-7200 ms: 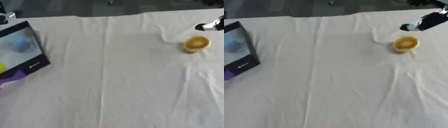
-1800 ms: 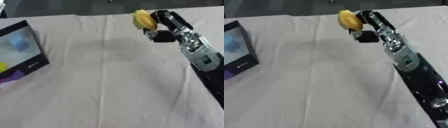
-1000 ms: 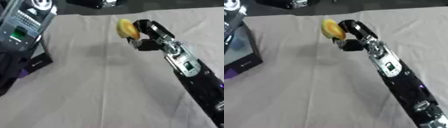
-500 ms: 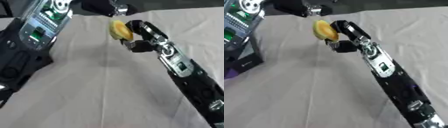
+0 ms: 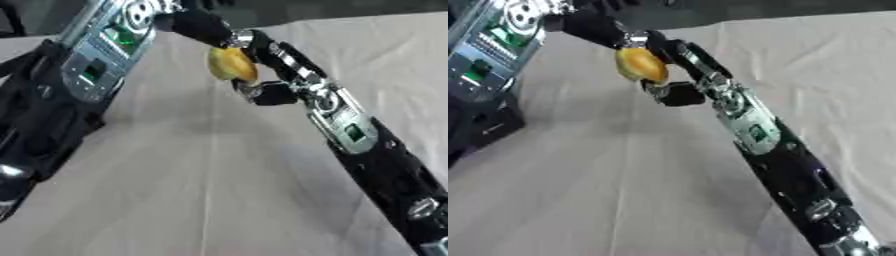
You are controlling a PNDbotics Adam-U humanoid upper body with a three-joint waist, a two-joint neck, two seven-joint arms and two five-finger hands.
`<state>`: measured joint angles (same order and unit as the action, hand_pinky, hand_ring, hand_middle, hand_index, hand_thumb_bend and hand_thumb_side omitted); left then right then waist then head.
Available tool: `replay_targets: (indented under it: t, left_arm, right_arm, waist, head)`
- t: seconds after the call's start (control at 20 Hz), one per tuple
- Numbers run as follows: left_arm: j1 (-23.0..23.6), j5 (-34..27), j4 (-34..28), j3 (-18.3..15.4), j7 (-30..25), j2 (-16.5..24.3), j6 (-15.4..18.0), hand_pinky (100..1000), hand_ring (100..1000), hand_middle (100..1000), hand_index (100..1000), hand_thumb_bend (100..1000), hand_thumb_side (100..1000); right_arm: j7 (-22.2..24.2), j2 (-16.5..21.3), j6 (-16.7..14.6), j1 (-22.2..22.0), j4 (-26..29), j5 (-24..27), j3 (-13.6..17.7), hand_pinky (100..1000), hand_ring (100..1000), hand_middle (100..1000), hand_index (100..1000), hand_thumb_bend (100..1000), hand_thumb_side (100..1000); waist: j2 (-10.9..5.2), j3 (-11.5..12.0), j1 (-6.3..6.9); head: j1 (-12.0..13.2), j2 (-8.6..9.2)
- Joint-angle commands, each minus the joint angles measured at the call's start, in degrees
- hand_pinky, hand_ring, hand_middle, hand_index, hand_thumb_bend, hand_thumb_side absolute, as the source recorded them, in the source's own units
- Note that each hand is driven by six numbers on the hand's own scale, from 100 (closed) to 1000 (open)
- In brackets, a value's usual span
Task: Pick up the objects with one hand, pass them to the other hand, and then place them into the box on the other side of the table.
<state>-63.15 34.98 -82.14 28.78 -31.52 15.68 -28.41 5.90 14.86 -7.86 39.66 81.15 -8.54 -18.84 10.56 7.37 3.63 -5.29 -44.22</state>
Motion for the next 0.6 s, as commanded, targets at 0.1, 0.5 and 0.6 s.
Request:
replay_targets:
  t: [0.1, 0.5, 0.6]
  left_arm:
    - [-1.3, 3.1, 1.1, -0.6, -1.0, 0.2, -1.1, 811, 800, 774, 810, 602, 639]
    - [-1.2, 6.8, 3.2, -0.6, -5.4, 0.1, -1.1, 824, 807, 783, 835, 597, 672]
    - [-1.3, 7.7, 3.7, -0.7, -6.3, 0.0, -0.9, 824, 810, 787, 839, 593, 670]
  right_arm:
    - [-4.9, 0.0, -0.4, 1.0, 0.7, -1.0, 0.3, 820, 629, 484, 614, 101, 100]
    - [-9.4, -0.2, -0.6, 1.1, -0.1, -2.3, -0.5, 822, 630, 484, 613, 100, 100]
    - [-9.7, -0.3, -0.9, 1.1, -0.1, -2.5, -0.7, 822, 630, 485, 613, 100, 100]
  waist:
    - [-2.1, 0.3, 0.87]
    - [-2.12, 0.5, 1.13]
    - [-2.12, 0.5, 1.16]
  head:
    - [-0.4, 0.11]
    - [-0.6, 0.11]
    - [-0.6, 0.11]
